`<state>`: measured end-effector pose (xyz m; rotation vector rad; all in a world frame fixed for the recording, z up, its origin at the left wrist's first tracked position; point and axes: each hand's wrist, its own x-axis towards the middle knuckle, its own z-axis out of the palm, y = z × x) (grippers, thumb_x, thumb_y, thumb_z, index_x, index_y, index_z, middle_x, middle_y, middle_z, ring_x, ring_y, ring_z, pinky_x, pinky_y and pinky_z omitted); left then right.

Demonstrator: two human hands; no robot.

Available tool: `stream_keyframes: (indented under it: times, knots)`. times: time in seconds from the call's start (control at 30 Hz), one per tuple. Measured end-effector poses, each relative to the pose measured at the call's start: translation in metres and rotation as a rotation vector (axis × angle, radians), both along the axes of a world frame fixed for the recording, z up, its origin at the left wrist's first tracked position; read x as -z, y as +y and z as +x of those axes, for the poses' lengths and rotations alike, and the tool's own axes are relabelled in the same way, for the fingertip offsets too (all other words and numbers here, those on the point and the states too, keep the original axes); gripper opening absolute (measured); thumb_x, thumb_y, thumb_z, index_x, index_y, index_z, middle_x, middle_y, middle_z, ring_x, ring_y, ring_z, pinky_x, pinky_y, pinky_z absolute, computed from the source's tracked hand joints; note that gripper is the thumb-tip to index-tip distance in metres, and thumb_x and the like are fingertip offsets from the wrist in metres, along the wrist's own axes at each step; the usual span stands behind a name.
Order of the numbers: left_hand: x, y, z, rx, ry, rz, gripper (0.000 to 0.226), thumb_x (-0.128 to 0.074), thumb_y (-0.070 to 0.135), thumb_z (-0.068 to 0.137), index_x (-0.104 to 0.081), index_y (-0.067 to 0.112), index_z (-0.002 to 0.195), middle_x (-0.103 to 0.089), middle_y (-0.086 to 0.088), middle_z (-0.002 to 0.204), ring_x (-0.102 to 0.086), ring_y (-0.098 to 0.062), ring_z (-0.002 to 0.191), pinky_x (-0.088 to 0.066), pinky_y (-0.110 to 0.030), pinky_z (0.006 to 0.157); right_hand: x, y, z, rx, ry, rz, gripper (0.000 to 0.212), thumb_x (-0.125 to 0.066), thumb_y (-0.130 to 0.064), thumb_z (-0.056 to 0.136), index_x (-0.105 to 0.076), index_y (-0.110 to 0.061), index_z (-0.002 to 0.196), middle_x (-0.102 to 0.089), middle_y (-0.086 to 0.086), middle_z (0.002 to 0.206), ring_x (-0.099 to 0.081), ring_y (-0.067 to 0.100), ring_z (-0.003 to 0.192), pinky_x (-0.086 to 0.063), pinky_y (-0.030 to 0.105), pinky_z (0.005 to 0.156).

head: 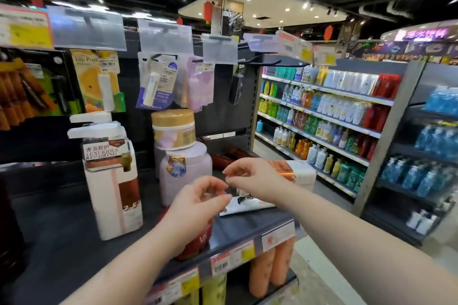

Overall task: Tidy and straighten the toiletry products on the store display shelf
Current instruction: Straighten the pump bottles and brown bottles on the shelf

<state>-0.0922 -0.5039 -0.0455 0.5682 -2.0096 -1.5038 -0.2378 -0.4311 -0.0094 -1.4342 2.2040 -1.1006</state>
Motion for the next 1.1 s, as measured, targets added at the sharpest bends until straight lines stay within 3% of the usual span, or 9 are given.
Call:
stream_keyframes:
  times: [0.07,0.17,0.3,0.4,0.53,0.73,0.8,1.0,1.1]
  knots:
    - [-0.004,0.009,-0.021,0.040,-0.037,-0.014,0.012,-0.067,0.019,0.080,-0.064,0.029,0.087,-0.067,0.004,0.085,-0.063,-0.012,0.076,-0.049,-0.022,0.058,-0.004,0.015,-0.028,0.035,0.045,0.008,0.017,-0.064,-0.019,0.084,-0.068,-0.020,0.101,-0.062,-0.010,0.090,-0.058,0.007,0.086,-0.046,0.013,0.070]
    - [-0.006,0.018,-0.054,0.035,-0.095,-0.031,0.014,-0.067,0.020,0.081,-0.063,0.024,0.093,-0.066,0.000,0.098,-0.061,-0.018,0.084,-0.049,-0.024,0.066,-0.009,0.029,-0.072,0.064,0.046,0.017,0.017,-0.063,-0.019,0.085,-0.066,-0.019,0.102,-0.061,-0.007,0.090,-0.056,0.005,0.081,-0.045,0.011,0.060]
    - [-0.003,0.023,-0.097,-0.053,-0.123,0.001,0.013,-0.065,0.015,0.081,-0.063,0.020,0.092,-0.064,0.001,0.085,-0.056,-0.009,0.068,-0.044,-0.013,0.056,-0.011,0.036,-0.131,0.059,0.091,0.080,0.021,-0.065,-0.020,0.083,-0.064,-0.020,0.104,-0.064,0.000,0.104,-0.058,0.012,0.092,-0.043,0.013,0.067]
    - [0.001,0.023,-0.127,-0.141,-0.154,-0.031,0.017,-0.064,0.016,0.083,-0.061,0.024,0.098,-0.064,0.004,0.094,-0.059,-0.009,0.072,-0.047,-0.014,0.058,-0.005,0.035,-0.169,-0.013,0.197,0.212,0.038,-0.069,-0.032,0.080,-0.060,-0.022,0.115,-0.060,-0.002,0.120,-0.054,0.012,0.102,-0.045,0.026,0.087]
    - [0.011,0.023,-0.153,-0.279,-0.181,-0.025,0.018,-0.063,0.019,0.085,-0.058,0.029,0.098,-0.059,0.006,0.107,-0.058,-0.009,0.083,-0.048,-0.016,0.060,0.011,0.023,-0.203,-0.186,0.395,0.371,0.078,-0.074,-0.044,0.072,-0.040,-0.024,0.138,-0.041,-0.002,0.143,-0.041,0.017,0.128,-0.033,0.033,0.108]
    - [0.023,0.029,-0.162,-0.465,-0.176,0.026,0.018,-0.064,0.024,0.084,-0.061,0.030,0.101,-0.048,0.022,0.109,-0.053,0.002,0.085,-0.042,-0.011,0.057,0.041,-0.002,-0.219,-0.383,0.582,0.444,0.100,-0.072,-0.060,0.060,-0.019,-0.037,0.142,-0.042,-0.004,0.140,-0.044,0.019,0.122,-0.038,0.036,0.098]
    - [0.024,0.033,-0.162,-0.529,-0.163,0.036,0.014,-0.063,0.023,0.084,-0.062,0.031,0.095,-0.046,0.016,0.120,-0.053,0.001,0.090,-0.045,-0.017,0.064,0.049,-0.004,-0.222,-0.362,0.648,0.410,0.101,-0.069,-0.064,0.061,-0.015,-0.039,0.143,-0.043,-0.004,0.140,-0.044,0.020,0.121,-0.038,0.038,0.098]
    - [0.028,0.045,-0.159,-0.687,-0.142,0.026,0.013,-0.063,0.025,0.084,-0.061,0.032,0.094,-0.062,0.010,0.104,-0.058,-0.004,0.090,-0.042,-0.012,0.059,0.056,-0.003,-0.231,-0.351,0.549,0.231,0.093,-0.067,-0.060,0.057,-0.021,-0.043,0.136,-0.053,-0.005,0.128,-0.050,0.020,0.112,-0.042,0.037,0.091]
    - [0.024,0.050,-0.159,-0.727,-0.121,0.003,0.012,-0.064,0.025,0.082,-0.060,0.034,0.088,-0.063,0.012,0.096,-0.059,-0.002,0.087,-0.041,-0.012,0.060,0.054,0.003,-0.235,-0.328,0.335,0.141,0.090,-0.073,-0.056,0.059,-0.027,-0.042,0.134,-0.052,-0.009,0.126,-0.051,0.016,0.110,-0.043,0.036,0.092]
